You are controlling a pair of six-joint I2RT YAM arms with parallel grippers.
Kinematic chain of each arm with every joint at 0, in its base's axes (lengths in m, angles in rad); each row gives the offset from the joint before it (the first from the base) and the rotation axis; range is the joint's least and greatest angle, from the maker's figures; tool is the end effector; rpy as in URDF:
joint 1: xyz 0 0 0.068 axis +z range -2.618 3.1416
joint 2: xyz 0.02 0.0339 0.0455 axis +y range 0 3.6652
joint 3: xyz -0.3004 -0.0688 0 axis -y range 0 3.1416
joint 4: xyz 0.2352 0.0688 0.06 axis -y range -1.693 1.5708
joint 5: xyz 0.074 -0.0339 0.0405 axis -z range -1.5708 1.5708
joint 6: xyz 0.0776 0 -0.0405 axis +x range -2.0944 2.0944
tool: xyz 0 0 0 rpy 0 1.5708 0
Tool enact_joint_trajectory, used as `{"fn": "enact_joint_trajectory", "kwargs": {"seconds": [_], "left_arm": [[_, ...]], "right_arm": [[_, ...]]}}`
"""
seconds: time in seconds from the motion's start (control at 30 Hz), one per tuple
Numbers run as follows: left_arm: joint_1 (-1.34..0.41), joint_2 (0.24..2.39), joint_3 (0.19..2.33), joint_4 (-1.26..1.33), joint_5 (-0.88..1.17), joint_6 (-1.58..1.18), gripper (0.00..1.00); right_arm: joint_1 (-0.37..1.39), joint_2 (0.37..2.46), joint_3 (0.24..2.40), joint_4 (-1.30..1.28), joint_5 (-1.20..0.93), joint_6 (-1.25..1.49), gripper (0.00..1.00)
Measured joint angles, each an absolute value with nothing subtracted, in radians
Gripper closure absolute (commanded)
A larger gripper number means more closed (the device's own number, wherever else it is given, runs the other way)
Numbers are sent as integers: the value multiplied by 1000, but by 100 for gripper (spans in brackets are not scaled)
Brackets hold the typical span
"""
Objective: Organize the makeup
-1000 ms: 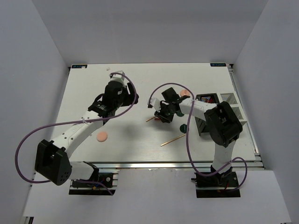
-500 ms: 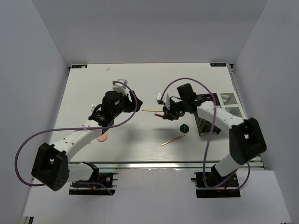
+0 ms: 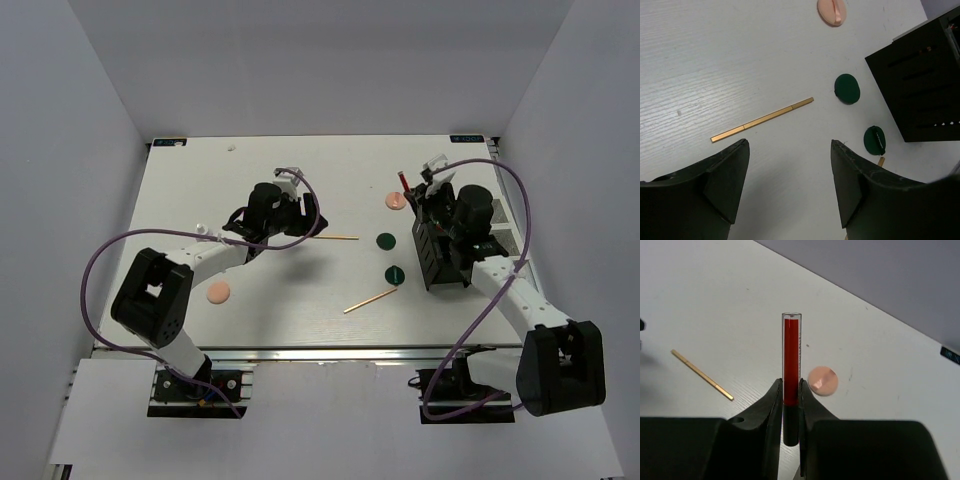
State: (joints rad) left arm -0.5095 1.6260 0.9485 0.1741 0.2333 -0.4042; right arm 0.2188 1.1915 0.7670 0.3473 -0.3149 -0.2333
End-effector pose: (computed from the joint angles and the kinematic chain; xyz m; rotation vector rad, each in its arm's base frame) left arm 0.3303 -0.2051 0.2406 0.2623 2.1431 -0.7879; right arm 0.2829 0.0875 0.3390 -0.5997 1.5372 0.2482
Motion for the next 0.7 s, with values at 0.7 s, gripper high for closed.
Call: {"fn": "enact_joint_trajectory", "kwargs": {"seconds": [0.7], "left_arm": [[-509, 1625, 911, 218, 255, -500, 24]], "right_arm": [[53, 1237, 675, 441, -75, -128, 91]]}}
